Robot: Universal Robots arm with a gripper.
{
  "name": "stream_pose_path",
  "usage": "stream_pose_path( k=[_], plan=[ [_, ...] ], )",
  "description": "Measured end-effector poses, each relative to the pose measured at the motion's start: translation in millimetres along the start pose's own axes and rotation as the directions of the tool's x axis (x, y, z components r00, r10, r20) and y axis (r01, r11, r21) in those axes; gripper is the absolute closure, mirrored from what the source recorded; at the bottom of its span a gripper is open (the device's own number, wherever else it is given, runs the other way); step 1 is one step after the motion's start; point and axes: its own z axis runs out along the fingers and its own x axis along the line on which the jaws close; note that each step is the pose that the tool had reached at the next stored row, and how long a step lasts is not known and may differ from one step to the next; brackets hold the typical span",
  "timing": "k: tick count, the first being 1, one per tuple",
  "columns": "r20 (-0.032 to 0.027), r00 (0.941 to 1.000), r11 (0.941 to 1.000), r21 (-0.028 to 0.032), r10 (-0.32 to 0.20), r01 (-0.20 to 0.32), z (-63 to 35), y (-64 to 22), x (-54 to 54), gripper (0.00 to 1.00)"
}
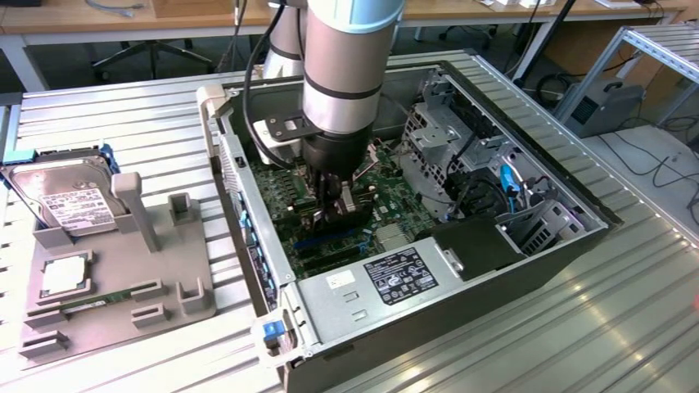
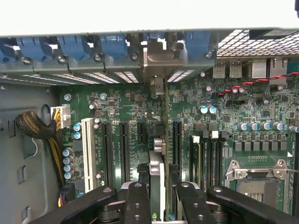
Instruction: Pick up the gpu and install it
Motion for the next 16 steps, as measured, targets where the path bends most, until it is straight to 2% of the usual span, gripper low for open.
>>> stream_pose_path(
  k=[16],
  plan=[
    [-0.0003, 1.0000, 1.0000, -0.0002, 0.000, 0.000, 2.6, 0.0, 0.0, 0.73]
  ],
)
